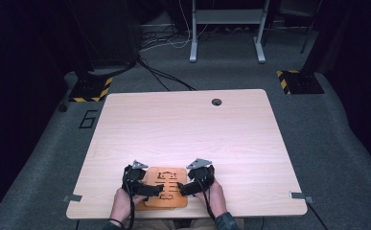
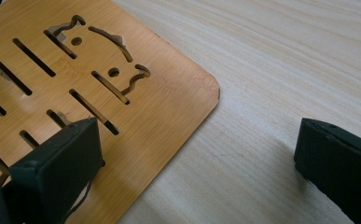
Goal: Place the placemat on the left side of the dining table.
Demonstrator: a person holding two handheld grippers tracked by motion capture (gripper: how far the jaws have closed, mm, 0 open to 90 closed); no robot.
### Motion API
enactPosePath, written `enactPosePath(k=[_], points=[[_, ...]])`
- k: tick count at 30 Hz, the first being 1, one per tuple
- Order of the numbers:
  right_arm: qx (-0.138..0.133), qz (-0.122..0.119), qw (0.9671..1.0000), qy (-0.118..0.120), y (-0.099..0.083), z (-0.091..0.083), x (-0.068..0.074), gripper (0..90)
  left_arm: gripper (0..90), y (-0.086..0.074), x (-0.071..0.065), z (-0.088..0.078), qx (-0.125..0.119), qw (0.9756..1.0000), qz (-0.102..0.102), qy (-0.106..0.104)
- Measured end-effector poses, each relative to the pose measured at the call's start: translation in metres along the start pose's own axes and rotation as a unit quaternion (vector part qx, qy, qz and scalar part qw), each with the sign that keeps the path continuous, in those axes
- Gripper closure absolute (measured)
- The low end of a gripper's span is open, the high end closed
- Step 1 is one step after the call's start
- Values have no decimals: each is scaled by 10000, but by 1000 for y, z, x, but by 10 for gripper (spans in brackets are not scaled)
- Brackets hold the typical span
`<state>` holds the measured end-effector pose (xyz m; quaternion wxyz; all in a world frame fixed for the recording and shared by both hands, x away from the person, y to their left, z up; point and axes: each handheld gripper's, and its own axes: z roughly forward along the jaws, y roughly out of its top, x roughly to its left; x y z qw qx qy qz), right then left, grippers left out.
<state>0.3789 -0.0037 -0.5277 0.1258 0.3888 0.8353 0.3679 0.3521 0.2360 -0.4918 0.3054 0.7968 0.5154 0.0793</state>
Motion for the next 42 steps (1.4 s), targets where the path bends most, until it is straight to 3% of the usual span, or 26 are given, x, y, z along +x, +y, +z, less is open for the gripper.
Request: enactPosePath(k=[12, 13, 31, 35, 42], points=[[-3, 3, 10000, -24, 0, 0, 0, 1, 20, 1, -6, 7, 161, 9995, 87, -245], [21, 84, 10000, -18, 0, -1, 1, 1, 29, 2, -7, 8, 142, 9995, 80, -258], [32, 40, 10000, -30, 0, -1, 0, 2, 66, 5, -8, 13, 247, 9994, 80, -230], [47, 75, 10000, -25, 0, -1, 1, 2, 86, 5, -4, 10, 260, 9989, -19, -377], [27, 157, 9999, -4, 0, -1, 0, 2, 89, 6, -5, 6, 227, 9988, 5, -422]])
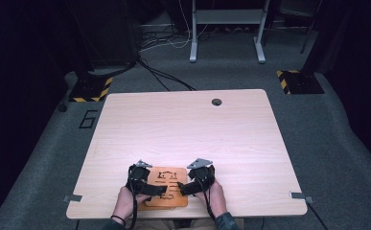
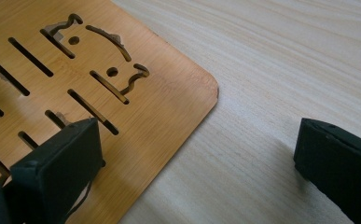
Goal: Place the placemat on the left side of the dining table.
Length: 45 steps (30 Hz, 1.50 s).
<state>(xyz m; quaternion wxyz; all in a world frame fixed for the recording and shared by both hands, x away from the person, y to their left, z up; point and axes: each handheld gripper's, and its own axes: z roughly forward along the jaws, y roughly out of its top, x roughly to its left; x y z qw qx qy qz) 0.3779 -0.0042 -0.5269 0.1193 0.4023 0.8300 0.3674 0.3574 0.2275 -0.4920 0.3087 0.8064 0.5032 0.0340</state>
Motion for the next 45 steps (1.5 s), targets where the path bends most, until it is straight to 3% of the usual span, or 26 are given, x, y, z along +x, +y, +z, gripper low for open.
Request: enactPosePath(k=[2, 15, 23, 28, 32, 37, 41, 42, 45], points=[[-44, -67, 10000, 10, 0, 0, -2, 2, 93, 1, -1, -2, -9, 10000, 23, 13], [-84, 75, 9999, 59, -1, -2, -5, 4, 135, 9, -4, -15, -76, 9999, -65, -100], [-86, 228, 9997, 64, -2, -4, -7, 9, 148, 14, -3, -21, -183, 9989, -205, -375], [-124, 297, 9995, 31, -2, -5, -9, 9, 164, 16, -4, -24, -229, 9985, -234, -434], [-165, 363, 9992, 40, -3, -6, -12, 10, 204, 17, -5, -26, -288, 9966, -343, -698], [-173, 404, 9990, 44, -4, -6, -12, 10, 220, 20, -8, -27, -288, 9972, -273, -632], [-213, 385, 9990, 45, -4, -6, -14, 10, 243, 22, -10, -29, -299, 9969, -265, -679], [-219, 483, 9986, 46, -5, -7, -15, 15, 254, 23, -11, -31, -331, 9960, -310, -765], [-229, 528, 9983, 49, -5, -8, -16, 16, 269, 25, -12, -32, -318, 9962, -289, -757]])
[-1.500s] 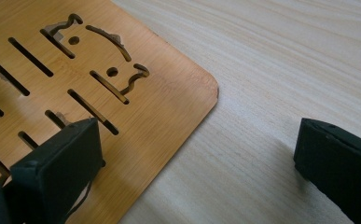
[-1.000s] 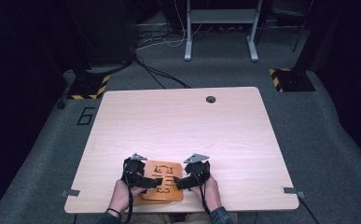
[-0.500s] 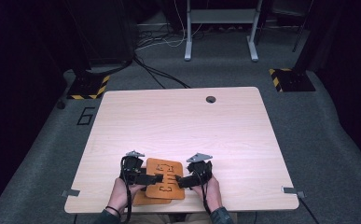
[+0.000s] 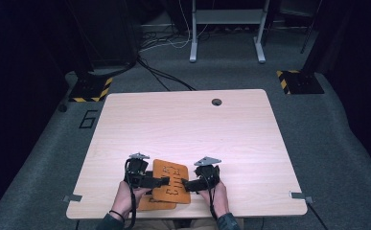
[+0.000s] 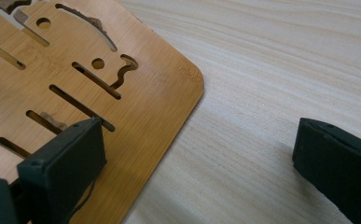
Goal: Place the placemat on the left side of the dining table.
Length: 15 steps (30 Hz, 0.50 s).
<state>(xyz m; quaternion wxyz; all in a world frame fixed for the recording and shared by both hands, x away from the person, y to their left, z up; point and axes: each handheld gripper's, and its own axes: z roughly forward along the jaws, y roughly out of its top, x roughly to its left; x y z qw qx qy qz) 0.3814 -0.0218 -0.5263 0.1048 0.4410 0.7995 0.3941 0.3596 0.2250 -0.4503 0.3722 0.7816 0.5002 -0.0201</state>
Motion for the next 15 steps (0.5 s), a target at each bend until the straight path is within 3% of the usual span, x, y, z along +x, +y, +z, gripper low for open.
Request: enactPosePath(k=[6, 15], points=[[-7, 16, 10000, -6, 0, -1, -1, 16, 291, 3, -3, -1, 35, 10000, 40, 15], [-70, 43, 10000, 4, -1, -1, -4, 16, 416, 7, -8, 2, 56, 10000, 27, -37]])
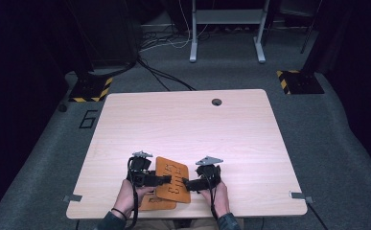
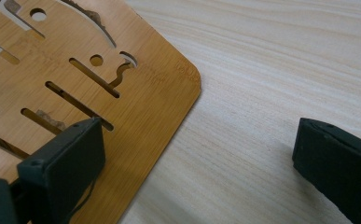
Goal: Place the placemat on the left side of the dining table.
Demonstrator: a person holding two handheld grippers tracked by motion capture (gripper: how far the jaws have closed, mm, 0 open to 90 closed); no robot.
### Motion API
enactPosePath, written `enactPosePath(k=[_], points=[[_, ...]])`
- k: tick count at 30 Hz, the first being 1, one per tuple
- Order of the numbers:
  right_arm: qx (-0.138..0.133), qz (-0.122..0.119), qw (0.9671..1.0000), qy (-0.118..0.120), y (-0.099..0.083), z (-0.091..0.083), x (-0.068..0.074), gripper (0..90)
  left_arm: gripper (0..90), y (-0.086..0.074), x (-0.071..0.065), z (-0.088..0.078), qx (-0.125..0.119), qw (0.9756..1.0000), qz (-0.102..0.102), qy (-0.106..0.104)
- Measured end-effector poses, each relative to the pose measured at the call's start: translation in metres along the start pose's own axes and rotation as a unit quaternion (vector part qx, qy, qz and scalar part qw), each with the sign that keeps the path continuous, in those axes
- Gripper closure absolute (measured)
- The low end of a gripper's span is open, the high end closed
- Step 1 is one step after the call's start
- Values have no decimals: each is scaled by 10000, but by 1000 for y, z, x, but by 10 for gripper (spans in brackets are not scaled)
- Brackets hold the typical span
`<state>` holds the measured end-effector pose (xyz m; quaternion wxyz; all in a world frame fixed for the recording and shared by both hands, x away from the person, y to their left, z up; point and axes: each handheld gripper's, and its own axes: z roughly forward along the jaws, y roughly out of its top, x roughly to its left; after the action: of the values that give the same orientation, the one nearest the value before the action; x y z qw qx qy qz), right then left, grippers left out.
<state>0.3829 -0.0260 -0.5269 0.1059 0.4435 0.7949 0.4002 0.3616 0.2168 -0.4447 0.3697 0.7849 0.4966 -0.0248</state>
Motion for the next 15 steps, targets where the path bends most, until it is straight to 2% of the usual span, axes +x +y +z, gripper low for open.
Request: enactPosePath(k=[10, 13, 15], points=[[-8, 142, 9999, -27, 0, -1, -1, 17, 543, 4, -5, -2, -39, 10000, 47, -14], [-12, 157, 9999, -41, 0, -1, -1, 18, 565, 4, -7, 2, 56, 9999, 94, -49], [-30, 162, 9999, -51, -1, -2, -2, 19, 581, 4, -12, 6, 31, 9999, 125, -12]])
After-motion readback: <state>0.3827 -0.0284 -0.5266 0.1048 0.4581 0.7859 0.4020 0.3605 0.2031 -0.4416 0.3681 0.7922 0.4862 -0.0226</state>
